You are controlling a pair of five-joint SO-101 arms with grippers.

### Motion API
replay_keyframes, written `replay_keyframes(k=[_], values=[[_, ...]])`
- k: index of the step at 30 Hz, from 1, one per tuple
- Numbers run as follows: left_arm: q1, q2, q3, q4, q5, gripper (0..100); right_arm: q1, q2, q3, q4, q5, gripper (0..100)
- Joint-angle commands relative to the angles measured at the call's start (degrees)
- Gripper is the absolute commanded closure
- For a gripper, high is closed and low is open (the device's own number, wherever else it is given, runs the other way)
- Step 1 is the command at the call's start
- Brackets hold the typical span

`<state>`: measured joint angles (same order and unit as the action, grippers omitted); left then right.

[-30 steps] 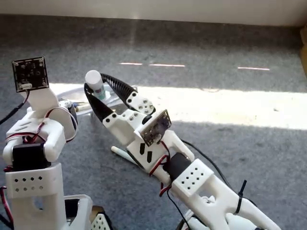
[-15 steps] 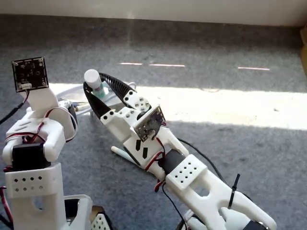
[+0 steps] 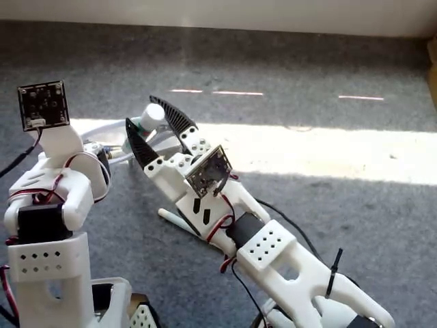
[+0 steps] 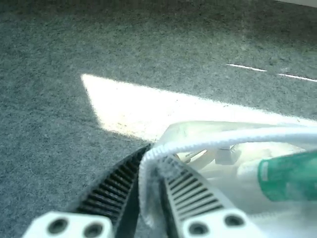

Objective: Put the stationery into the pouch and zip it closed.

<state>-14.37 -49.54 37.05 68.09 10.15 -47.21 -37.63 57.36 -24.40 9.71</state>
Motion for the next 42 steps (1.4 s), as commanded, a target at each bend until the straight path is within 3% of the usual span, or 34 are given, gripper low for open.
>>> replay_keyframes(k=[1, 7, 14, 19, 32, 36, 42], values=[[0.3, 0.9, 1.3, -0.4, 0.3, 99, 1.1, -6.9, -3.4, 0.6, -0.4, 82.6], [0.3, 0.9, 1.3, -0.4, 0.3, 99, 1.1, -16.6, -3.8, 14.6, -0.5, 86.6], [0.3, 1.1, 1.3, -0.4, 0.3, 99, 1.3, -25.1, -5.0, 17.9, -5.9, 99.6], [0.3, 1.2, 1.3, -0.4, 0.3, 99, 1.4, -29.8, -8.7, 24.8, -6.1, 99.3], [0.3, 0.8, 3.6, -3.0, 0.3, 99, 1.5, -30.5, -28.2, 66.9, -5.8, 99.3], [-0.9, 0.8, 3.6, -3.1, 0.4, 99, 1.5, -30.9, -23.3, 76.7, -6.1, 99.3], [-4.6, 0.8, 3.6, -4.3, 0.9, 99, 1.2, -30.9, -12.0, 82.2, -5.7, 99.2]])
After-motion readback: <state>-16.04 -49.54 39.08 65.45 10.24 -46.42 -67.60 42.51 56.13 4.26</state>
